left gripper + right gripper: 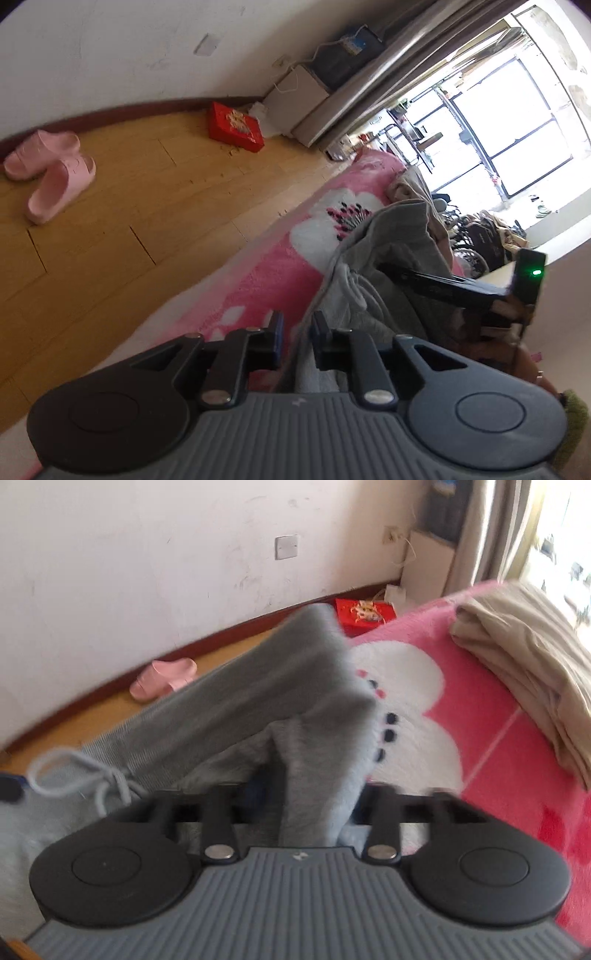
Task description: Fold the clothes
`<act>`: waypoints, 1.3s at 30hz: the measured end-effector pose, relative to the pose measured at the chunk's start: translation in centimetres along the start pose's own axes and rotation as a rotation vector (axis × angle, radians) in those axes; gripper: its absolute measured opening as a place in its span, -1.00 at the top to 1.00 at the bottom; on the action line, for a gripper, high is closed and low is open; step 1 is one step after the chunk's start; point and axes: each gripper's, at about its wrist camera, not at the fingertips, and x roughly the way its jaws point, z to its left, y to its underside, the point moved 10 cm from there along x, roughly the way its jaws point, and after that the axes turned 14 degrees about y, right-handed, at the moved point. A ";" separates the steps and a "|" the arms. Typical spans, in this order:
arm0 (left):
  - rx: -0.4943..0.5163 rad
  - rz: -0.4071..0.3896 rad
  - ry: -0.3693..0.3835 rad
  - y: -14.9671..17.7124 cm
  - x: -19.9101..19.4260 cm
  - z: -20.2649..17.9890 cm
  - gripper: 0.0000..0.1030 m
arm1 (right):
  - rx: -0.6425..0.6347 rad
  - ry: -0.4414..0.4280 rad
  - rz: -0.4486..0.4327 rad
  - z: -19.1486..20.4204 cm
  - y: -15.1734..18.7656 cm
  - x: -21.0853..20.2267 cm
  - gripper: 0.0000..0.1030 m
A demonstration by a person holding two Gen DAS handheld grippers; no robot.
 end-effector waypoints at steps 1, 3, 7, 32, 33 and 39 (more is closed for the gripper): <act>0.001 -0.013 -0.001 -0.4 -0.4 -0.4 0.55 | 0.024 -0.011 0.003 -0.5 -0.1 -0.4 -0.36; 0.010 -0.039 0.000 -1.3 -1.1 -1.5 0.52 | 0.081 -0.038 -0.018 -2.1 -0.6 -2.0 -0.45; 0.069 -0.097 0.018 -3.6 -1.9 -5.0 0.46 | 0.256 -0.140 -0.051 -6.2 -1.5 -6.2 -0.56; 0.609 0.472 0.220 14.9 12.2 -22.6 -0.28 | 1.351 0.108 0.092 -37.8 30.2 -18.9 -0.65; 0.615 0.484 0.214 15.4 12.4 -22.2 -0.28 | 1.356 0.116 0.098 -38.3 30.3 -17.8 -0.65; 0.652 0.518 0.203 16.3 13.1 -22.1 -0.28 | 1.405 0.120 0.087 -40.8 29.1 -12.6 -0.65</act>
